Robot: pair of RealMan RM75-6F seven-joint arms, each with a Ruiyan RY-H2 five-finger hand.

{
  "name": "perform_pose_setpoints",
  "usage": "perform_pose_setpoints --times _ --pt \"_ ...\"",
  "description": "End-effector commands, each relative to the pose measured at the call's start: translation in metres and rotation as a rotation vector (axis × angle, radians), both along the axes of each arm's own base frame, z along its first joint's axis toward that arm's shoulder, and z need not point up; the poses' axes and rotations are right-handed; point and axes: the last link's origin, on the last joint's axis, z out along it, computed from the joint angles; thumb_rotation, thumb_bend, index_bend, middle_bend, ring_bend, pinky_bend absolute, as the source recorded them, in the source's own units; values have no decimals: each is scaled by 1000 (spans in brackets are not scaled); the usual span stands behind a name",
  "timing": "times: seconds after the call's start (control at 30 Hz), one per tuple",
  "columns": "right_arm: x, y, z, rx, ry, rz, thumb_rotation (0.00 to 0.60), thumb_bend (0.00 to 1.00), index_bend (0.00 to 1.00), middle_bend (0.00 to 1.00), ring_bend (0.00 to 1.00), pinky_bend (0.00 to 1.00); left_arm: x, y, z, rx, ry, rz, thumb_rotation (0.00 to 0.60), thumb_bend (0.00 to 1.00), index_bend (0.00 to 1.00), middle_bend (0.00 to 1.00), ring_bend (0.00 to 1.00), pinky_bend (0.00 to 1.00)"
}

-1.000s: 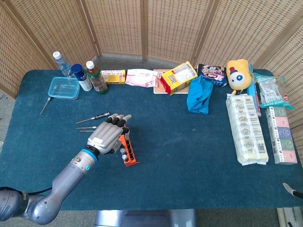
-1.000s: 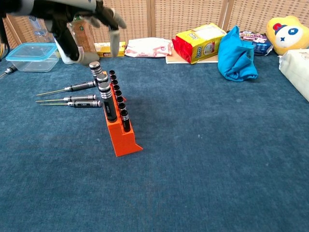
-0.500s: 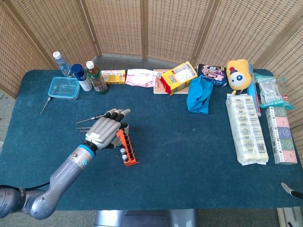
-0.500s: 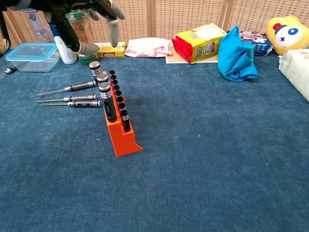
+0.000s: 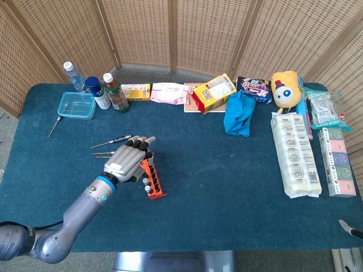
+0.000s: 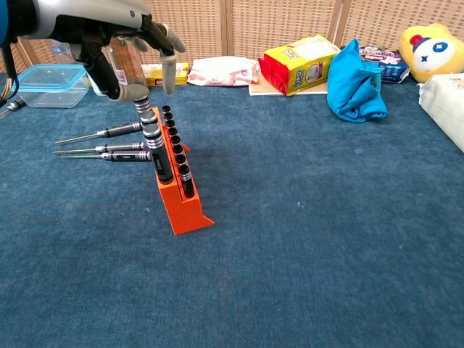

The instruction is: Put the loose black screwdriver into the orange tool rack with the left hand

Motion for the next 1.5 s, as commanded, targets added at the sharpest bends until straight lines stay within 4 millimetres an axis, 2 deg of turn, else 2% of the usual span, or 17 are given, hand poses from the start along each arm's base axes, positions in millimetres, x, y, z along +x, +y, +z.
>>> perform_pose_setpoints --times 0.03,0.3,0.6,1.13,1.23,1.3,1.33,1.37,1.5 --pt "0 0 0 -1 -2 0 548 53 110 125 100 70 1 -2 -2 -8 4 0 600 449 400 0 0 49" --pt "-3 2 1 -2 -6 -6 551 53 110 125 100 70 4 -6 -4 -27 -5 8 600 450 400 0 0 49" --pt "-3 1 1 -1 -5 -3 550 53 110 125 100 70 8 -10 5 -20 -10 0 600 449 400 0 0 49" --pt "0 0 1 3 -3 3 546 53 110 125 100 70 8 -6 10 -4 -38 2 600 450 396 0 0 49" --pt "1 -1 2 2 1 8 550 53 110 125 100 70 10 -4 19 28 -65 -13 600 445 286 0 0 49" --pt "2 -2 2 2 5 12 549 53 110 125 100 69 8 -5 26 50 -74 -20 600 406 82 0 0 49" --pt "3 -2 2 2 7 15 549 53 110 125 100 69 7 -5 29 61 -80 -23 600 384 34 0 0 49" --pt "4 -2 2 3 9 18 549 53 110 125 99 69 5 -5 33 75 -87 -27 600 344 0 0 0 49" --pt "8 -3 4 4 28 38 550 48 106 125 100 69 -9 -7 52 160 -115 -52 600 212 0 0 0 49"
